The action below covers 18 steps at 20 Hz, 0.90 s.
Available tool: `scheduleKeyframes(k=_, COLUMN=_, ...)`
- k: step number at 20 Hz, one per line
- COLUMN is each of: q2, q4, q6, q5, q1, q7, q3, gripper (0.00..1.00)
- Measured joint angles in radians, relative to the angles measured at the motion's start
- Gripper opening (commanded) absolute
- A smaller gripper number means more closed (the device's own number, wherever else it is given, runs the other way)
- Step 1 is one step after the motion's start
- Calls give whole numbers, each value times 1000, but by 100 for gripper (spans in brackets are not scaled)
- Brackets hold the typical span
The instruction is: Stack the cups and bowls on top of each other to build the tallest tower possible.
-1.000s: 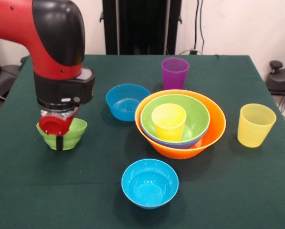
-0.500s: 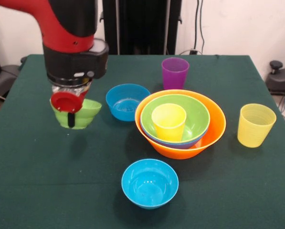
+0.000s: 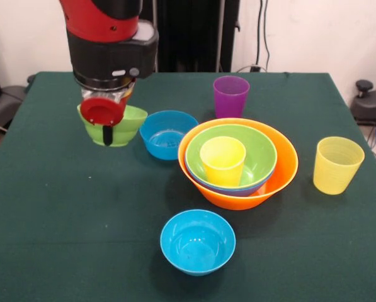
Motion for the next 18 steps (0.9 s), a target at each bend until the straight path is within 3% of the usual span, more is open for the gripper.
scheduleKeyframes(k=10, q2=-17, q4=-49, q6=130, q5=28, q1=34, q7=0, q3=-16, gripper=0)
scheduleKeyframes(k=18, q2=17, q4=-143, q6=153, q5=56, q1=82, q7=0, q3=-44, gripper=0)
